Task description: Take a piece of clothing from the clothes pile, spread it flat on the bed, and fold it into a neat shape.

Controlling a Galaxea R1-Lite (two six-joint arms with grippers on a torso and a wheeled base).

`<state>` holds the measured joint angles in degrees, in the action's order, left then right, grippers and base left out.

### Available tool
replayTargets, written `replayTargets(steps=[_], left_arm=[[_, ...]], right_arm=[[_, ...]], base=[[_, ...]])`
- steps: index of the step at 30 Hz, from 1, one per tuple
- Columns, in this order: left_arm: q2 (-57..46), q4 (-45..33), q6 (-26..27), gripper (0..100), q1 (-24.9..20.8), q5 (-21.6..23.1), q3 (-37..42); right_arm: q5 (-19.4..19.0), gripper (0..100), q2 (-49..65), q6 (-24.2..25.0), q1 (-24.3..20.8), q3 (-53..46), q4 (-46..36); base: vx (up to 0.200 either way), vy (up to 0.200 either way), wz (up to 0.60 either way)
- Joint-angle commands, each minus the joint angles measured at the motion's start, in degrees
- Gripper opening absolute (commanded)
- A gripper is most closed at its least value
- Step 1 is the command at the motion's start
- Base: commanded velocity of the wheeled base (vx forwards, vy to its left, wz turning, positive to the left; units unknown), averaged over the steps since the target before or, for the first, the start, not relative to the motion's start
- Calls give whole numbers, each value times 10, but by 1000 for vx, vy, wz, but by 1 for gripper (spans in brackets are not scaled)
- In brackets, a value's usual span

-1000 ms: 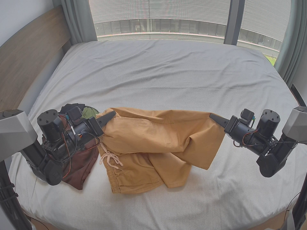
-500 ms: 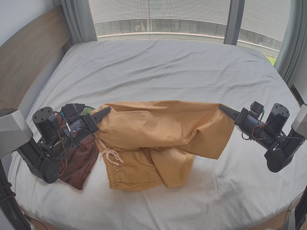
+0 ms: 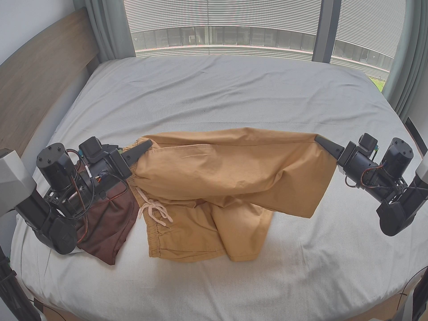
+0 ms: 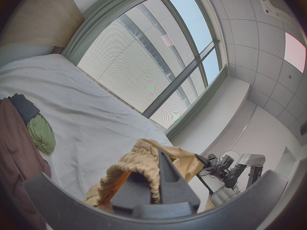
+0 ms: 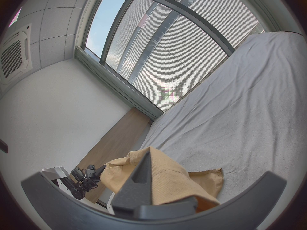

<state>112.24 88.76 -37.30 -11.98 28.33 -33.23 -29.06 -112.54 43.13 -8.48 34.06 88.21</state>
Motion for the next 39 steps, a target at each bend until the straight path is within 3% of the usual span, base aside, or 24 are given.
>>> replayTargets(steps=[1, 8, 16, 33, 39], left_arm=[[7, 0, 5, 0, 8, -1, -8], [40, 0, 35, 0, 10, -7, -20], [58, 0, 36, 0, 11, -28, -40], [57, 0, 36, 0, 11, -28, -47], [61, 0, 35, 0, 11, -29, -68]], right_arm=[[-4, 0, 25, 0, 9, -1, 0], [-5, 0, 45, 0, 9, -4, -1], [-5, 0, 39, -2, 15, -11, -1], [-19, 0, 23, -2, 25, -18, 0], [-19, 0, -7, -25, 19, 1, 0]], base=[[0, 0, 0], [0, 0, 0], [0, 0, 0], [0, 0, 0], [0, 0, 0]])
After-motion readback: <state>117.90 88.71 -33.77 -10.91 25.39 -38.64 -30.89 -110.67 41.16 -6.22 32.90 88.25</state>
